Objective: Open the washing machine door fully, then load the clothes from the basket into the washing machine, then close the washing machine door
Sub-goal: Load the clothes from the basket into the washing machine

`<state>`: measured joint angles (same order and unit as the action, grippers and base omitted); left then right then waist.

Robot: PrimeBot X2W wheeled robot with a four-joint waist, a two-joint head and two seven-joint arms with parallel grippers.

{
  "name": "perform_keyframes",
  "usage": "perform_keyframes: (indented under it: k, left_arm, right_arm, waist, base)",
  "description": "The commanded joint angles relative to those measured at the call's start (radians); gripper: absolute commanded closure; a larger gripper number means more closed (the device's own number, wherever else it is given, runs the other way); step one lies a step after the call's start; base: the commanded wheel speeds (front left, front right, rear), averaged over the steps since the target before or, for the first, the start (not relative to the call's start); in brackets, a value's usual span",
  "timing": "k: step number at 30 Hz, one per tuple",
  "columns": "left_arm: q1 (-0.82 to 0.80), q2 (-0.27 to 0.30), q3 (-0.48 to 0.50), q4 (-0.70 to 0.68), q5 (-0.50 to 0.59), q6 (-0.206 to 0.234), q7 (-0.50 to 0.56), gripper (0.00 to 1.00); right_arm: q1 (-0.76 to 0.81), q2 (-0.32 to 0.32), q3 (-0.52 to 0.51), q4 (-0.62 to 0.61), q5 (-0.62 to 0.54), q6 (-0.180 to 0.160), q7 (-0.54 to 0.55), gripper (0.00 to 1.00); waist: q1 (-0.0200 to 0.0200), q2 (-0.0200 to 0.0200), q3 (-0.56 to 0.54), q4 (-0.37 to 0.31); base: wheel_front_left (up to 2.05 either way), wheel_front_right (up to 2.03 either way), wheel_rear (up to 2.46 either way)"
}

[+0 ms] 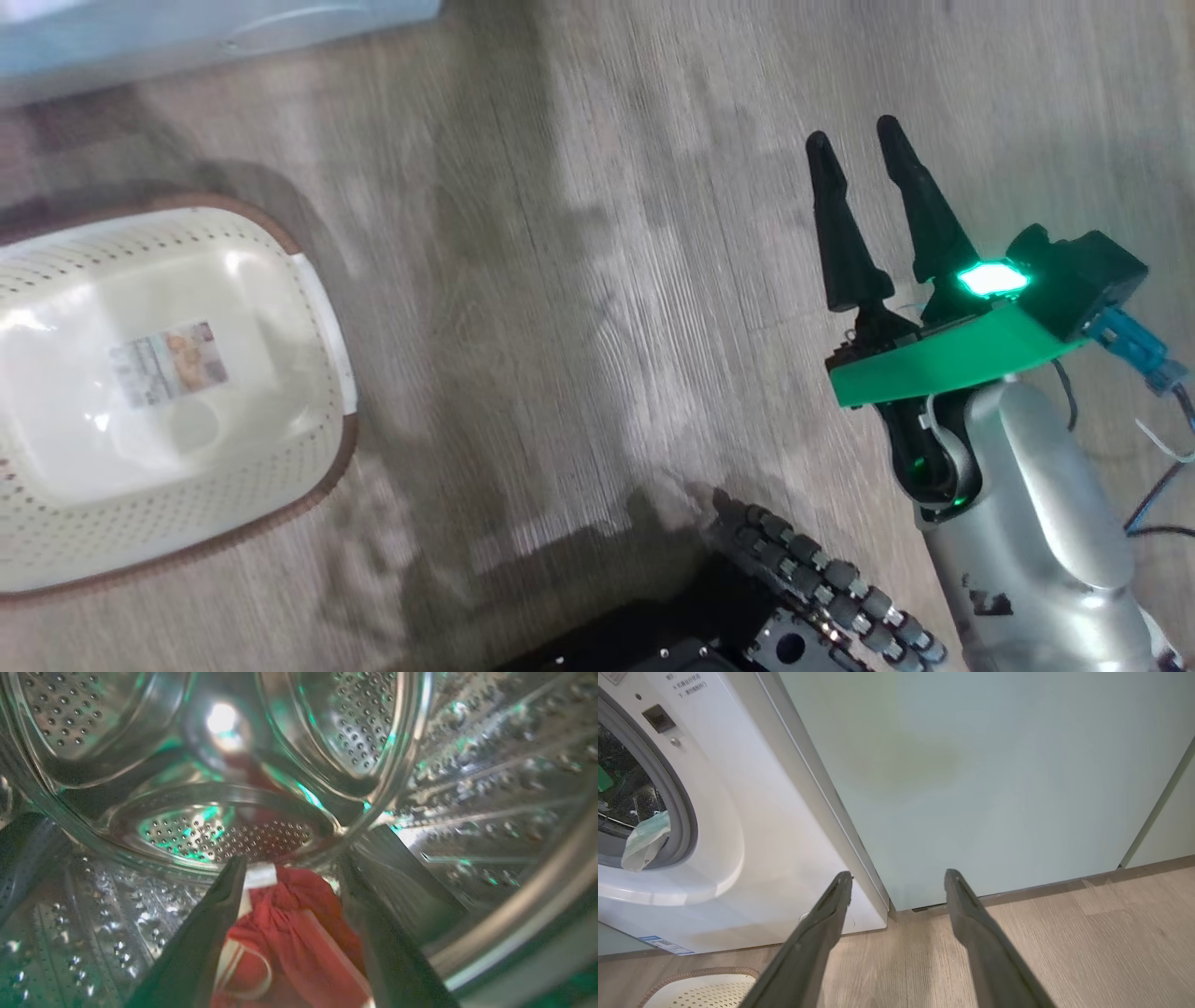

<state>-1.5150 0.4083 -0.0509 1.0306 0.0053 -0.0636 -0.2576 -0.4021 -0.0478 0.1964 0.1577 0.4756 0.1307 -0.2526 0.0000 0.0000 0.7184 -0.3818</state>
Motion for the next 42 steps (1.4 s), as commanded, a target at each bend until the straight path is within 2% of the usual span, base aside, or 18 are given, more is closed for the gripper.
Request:
perform_keyframes:
  k: [1, 7, 14, 18, 20, 28, 35, 42]
  left_arm:
    - [0.018, 0.025, -0.005, -0.038, -0.009, -0.009, -0.004, 0.0]
    - [0.153, -0.019, -0.007, -0.108, -0.043, -0.021, -0.004, 0.0]
    - [0.365, -0.088, 0.003, -0.27, -0.084, -0.017, -0.004, 0.0]
    - [0.516, -0.124, 0.008, -0.402, -0.087, 0.006, -0.004, 0.0]
    - [0.64, -0.17, 0.005, -0.5, -0.09, 0.02, -0.004, 0.0]
    - [0.884, -0.244, 0.021, -0.697, -0.089, 0.065, -0.004, 0.0]
    - [1.063, -0.318, 0.086, -0.816, -0.131, 0.102, -0.004, 0.0]
    - [1.177, -0.352, 0.111, -0.881, -0.144, 0.126, -0.004, 0.0]
  right_arm:
    - [0.021, -0.002, 0.007, -0.021, -0.011, 0.0, -0.009, 0.0]
    - [0.037, -0.002, -0.024, -0.018, -0.051, 0.0, -0.009, 0.0]
    - [0.065, -0.002, -0.056, -0.018, -0.105, 0.0, -0.009, 0.0]
    - [0.089, -0.002, -0.079, -0.02, -0.131, 0.0, -0.009, 0.0]
    - [0.119, -0.002, -0.11, -0.022, -0.145, 0.0, -0.009, 0.0]
    - [0.168, -0.002, -0.13, -0.022, -0.16, 0.0, -0.009, 0.0]
    - [0.196, -0.002, -0.134, -0.018, -0.168, 0.0, -0.009, 0.0]
    - [0.215, -0.002, -0.134, -0.017, -0.164, 0.0, -0.009, 0.0]
  waist:
    - [0.0, 0.0, -0.035, 0.019]
    - [0.0, 0.0, -0.108, 0.059]
    - [0.0, 0.0, -0.195, 0.106]
    - [0.0, 0.0, -0.247, 0.123]
    - [0.0, 0.0, -0.282, 0.145]
    - [0.0, 0.0, -0.34, 0.167]
    - [0.0, 0.0, -0.383, 0.178]
    - [0.0, 0.0, -0.406, 0.178]
  base:
    - [0.0, 0.0, 0.0]
    - [0.0, 0.0, 0.0]
    - [0.0, 0.0, 0.0]
    - [0.0, 0.0, 0.0]
    - [0.0, 0.0, 0.0]
    - [0.0, 0.0, 0.0]
    - [0.0, 0.0, 0.0]
    - [0.0, 0.0, 0.0]
